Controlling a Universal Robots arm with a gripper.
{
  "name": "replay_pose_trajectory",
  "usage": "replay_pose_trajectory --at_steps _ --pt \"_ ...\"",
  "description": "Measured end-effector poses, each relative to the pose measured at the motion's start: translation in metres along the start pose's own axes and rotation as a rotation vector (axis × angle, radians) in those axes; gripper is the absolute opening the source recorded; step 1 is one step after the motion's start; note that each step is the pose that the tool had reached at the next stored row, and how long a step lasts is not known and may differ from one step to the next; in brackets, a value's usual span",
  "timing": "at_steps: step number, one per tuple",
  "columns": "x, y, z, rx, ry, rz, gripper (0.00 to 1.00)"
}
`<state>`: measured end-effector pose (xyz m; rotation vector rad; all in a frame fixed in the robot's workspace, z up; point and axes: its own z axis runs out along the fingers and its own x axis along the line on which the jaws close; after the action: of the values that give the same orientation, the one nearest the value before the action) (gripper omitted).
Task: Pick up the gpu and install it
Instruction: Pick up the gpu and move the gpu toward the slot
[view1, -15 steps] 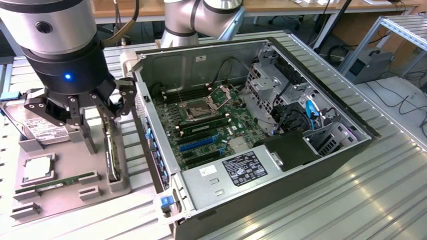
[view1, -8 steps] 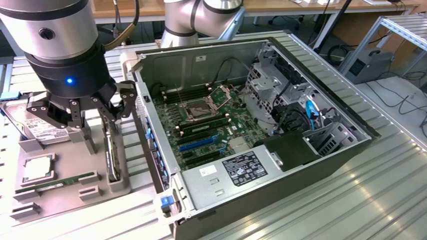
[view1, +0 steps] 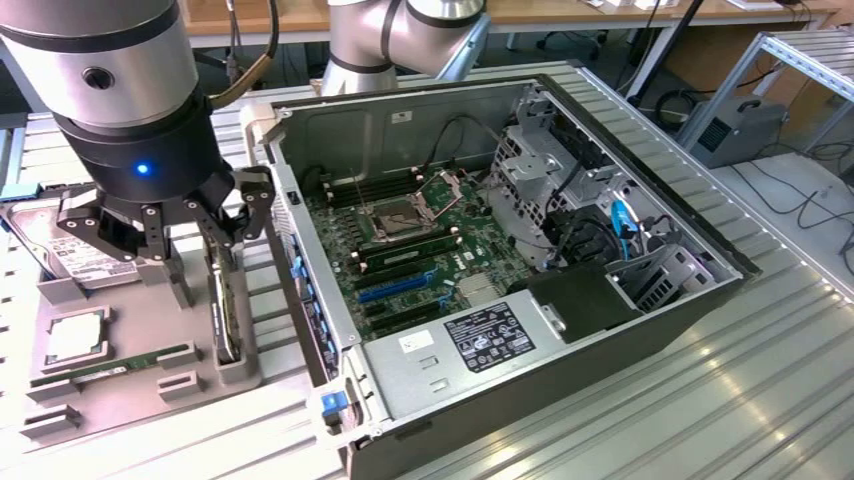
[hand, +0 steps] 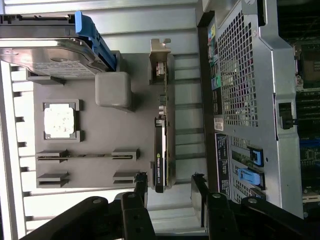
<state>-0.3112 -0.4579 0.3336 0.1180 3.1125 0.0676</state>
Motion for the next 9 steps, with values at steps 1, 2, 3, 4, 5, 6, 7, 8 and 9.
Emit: replay_pose_trajectory --at_steps 1,2,3,4,5,6,7,8,9 --pt "0.0 0.0 0.0006 0.0 0.0 0.0 0.48" --pt "0.0 -0.0001 0.001 0.0 0.0 0.0 0.48" --pt "0.0 -0.0001 0.0016 0.0 0.0 0.0 0.48" --pt "0.0001 -0.0001 0.0023 0.0 0.0 0.0 0.48" --pt "0.0001 -0.0001 0.0029 0.0 0.0 0.0 0.48" --pt "0.0001 -0.0002 0.0035 0.0 0.0 0.0 0.48" --pt "0.0001 -0.0002 0.004 0.0 0.0 0.0 0.48" --pt "0.0001 -0.0001 0.0045 0.0 0.0001 0.0 0.48" --pt "0.0001 0.0 0.0047 0.0001 0.0 0.0 0.48"
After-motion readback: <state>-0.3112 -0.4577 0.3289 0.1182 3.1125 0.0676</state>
